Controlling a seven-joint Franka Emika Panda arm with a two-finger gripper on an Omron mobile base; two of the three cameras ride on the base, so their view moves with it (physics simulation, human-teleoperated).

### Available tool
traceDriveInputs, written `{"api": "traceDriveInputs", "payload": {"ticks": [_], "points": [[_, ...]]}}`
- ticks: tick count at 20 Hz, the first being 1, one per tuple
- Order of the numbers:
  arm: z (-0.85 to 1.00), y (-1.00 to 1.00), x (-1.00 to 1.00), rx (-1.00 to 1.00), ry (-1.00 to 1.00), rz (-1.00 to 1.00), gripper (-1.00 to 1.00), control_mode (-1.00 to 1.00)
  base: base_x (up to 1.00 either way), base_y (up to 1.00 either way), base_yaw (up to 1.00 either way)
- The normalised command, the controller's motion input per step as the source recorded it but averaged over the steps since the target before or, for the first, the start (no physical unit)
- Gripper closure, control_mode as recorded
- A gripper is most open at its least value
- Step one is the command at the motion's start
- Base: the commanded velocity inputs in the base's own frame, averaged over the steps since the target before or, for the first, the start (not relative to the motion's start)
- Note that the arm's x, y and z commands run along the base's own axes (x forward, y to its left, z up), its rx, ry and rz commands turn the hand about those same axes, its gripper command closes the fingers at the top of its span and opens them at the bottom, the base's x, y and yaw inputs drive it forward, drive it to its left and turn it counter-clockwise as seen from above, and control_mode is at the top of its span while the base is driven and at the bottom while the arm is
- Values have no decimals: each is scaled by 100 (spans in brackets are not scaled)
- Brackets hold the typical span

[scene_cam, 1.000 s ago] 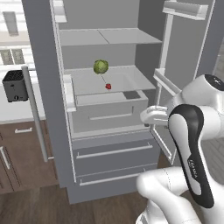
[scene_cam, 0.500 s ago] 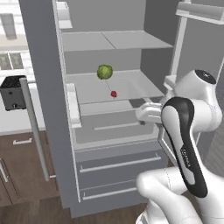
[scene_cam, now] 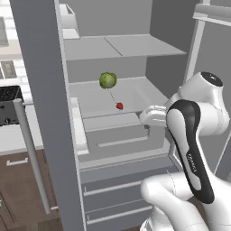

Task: Take the strawberry from the fridge and place it on top of the pancake, located on the dining counter.

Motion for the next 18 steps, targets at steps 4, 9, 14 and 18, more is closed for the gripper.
{"api": "traceDriveInputs", "payload": {"ticks": [4,9,14,18], "points": [[0,0,0,0,0,0,-100,100,33,25,-10],[0,0,0,0,0,0,-100,100,31,21,1],[0,0,0,0,0,0,-100,100,61,0,13],[0,0,0,0,0,0,-100,100,43,0,16]]}}
